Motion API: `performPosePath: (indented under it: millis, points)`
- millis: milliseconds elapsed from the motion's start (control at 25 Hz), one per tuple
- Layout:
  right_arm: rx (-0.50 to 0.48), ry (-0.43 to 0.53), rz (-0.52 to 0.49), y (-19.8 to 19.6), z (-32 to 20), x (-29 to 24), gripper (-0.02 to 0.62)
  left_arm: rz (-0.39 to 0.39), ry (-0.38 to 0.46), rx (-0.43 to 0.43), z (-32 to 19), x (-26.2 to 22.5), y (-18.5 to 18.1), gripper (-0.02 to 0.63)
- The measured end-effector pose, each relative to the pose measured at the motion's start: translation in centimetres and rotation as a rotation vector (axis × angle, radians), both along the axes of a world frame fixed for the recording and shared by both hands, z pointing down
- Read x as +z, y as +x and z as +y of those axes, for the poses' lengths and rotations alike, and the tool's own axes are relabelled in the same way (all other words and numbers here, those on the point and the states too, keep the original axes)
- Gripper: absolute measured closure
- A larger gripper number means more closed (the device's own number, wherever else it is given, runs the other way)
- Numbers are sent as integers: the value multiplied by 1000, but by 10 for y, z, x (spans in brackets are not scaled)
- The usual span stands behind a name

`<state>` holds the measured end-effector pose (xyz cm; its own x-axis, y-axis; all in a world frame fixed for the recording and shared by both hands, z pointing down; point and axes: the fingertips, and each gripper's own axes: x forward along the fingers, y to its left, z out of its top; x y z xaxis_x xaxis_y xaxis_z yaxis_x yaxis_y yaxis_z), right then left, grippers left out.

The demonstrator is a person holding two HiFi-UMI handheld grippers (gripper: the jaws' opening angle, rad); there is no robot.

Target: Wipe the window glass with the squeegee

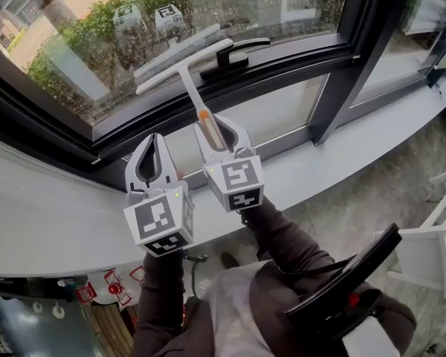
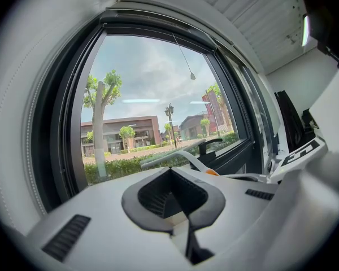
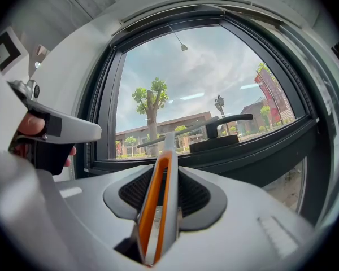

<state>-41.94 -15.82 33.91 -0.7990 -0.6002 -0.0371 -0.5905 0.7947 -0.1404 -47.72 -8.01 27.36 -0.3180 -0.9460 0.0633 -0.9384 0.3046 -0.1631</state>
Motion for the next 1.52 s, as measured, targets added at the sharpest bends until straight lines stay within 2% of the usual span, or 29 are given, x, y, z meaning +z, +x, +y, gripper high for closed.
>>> performPosePath:
  millis: [240,440,640,800,1040,1320,1520]
  points:
    - [-53,-12,-2,11,-1,-1,471,27,7,-5,-15,1,11,604]
    - [-108,-12,-14,24,-2,-10,474,50,46,-32,-24,-4,22,604]
    - [-116,-27,-44,43,4,-21,474,75,54,-36,-15,2,32,604]
    - [-71,-11,-67,66,15,-45,474,78,77,4,-3,-10,45,604]
    - [-12,65,-101,107,18,-86,474,128,108,62,3,-18,65,604]
    - [71,169,-174,161,-25,-154,474,101,147,111,-21,-41,92,604]
    - [86,250,-261,205,-74,-208,474,59,145,52,-54,-39,99,604]
